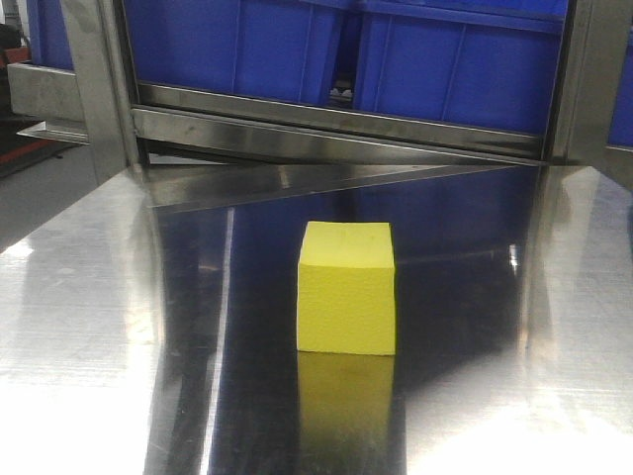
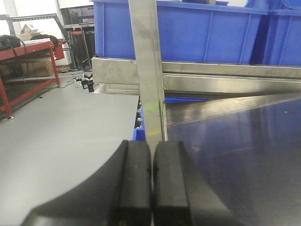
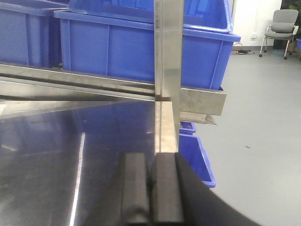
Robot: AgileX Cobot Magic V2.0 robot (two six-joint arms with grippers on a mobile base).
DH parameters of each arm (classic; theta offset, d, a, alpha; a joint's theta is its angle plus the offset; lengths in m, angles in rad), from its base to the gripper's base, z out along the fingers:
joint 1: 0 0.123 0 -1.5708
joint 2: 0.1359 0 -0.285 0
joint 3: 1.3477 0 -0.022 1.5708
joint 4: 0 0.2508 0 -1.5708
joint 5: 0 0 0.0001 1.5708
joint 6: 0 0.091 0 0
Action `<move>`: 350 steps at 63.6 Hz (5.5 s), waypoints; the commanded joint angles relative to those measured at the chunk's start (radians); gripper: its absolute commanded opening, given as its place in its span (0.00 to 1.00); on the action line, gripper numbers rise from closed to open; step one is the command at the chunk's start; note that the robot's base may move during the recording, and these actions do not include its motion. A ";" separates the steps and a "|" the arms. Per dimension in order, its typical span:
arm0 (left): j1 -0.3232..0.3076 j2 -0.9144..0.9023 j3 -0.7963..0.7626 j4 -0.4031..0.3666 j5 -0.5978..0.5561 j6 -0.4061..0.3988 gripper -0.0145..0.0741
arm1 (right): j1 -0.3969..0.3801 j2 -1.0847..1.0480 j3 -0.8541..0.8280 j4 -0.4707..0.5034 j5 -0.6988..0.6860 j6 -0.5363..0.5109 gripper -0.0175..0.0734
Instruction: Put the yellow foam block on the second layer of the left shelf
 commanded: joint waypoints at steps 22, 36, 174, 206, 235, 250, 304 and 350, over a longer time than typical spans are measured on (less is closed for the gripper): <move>-0.007 -0.021 0.026 -0.011 -0.083 -0.003 0.30 | -0.007 -0.020 -0.024 -0.005 -0.085 -0.006 0.24; -0.007 -0.021 0.026 -0.011 -0.083 -0.003 0.30 | -0.007 -0.020 -0.024 -0.005 -0.082 -0.006 0.24; -0.007 -0.021 0.026 -0.011 -0.083 -0.003 0.30 | 0.835 1.486 -1.279 -0.176 0.924 0.812 0.88; -0.007 -0.021 0.026 -0.011 -0.083 -0.003 0.30 | 0.852 1.680 -1.461 -0.128 0.969 0.812 0.88; -0.007 -0.021 0.026 -0.011 -0.083 -0.003 0.30 | 0.861 1.730 -1.461 -0.128 0.951 0.816 0.88; -0.007 -0.021 0.026 -0.011 -0.083 -0.003 0.30 | 0.860 1.770 -1.460 -0.128 0.955 0.816 0.88; -0.007 -0.021 0.026 -0.011 -0.083 -0.003 0.30 | 0.846 1.826 -1.460 -0.084 0.947 0.816 0.81; -0.007 -0.021 0.026 -0.011 -0.083 -0.003 0.30 | 0.823 1.647 -1.335 -0.116 0.912 0.661 0.73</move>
